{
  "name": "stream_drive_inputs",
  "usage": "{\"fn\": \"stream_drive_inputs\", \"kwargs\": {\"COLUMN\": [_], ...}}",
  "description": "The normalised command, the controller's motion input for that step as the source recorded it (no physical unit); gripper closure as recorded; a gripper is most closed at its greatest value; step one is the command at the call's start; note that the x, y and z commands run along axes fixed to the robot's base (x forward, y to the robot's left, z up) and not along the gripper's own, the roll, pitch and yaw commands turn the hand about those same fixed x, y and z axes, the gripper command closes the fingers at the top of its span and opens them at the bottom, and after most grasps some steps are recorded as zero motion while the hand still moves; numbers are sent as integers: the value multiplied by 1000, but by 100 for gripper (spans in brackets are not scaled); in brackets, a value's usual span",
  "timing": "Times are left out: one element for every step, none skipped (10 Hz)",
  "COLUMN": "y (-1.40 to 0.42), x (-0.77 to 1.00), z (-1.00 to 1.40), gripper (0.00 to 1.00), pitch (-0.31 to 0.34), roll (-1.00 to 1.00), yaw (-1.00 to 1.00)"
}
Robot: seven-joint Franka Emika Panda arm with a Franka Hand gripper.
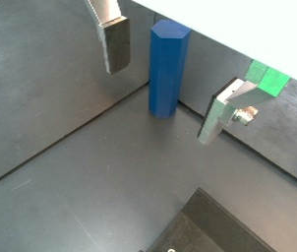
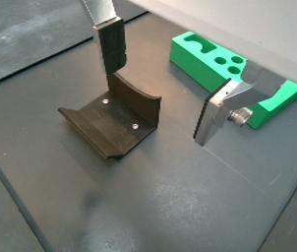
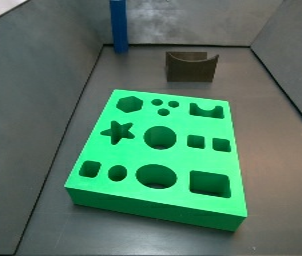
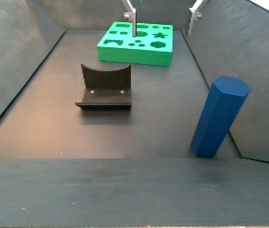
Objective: Pick up the hexagon object. Move up. Move to above the board. Insert the hexagon object.
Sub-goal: Pick up the hexagon object.
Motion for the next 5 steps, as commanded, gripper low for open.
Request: {"fn": "stream_drive_inputs", "kwargs": {"y": [397,434,440,531,586], "x": [-371,-974,-966,-860,-757], "z": [0,-23,0,0,0], "gripper": [0,0,0,0,0], "pitch": [0,-30,-4,0,-1], "roll": [-19,-14,0,-44,-53], "yaw": [0,-126,-91,-34,0]}}
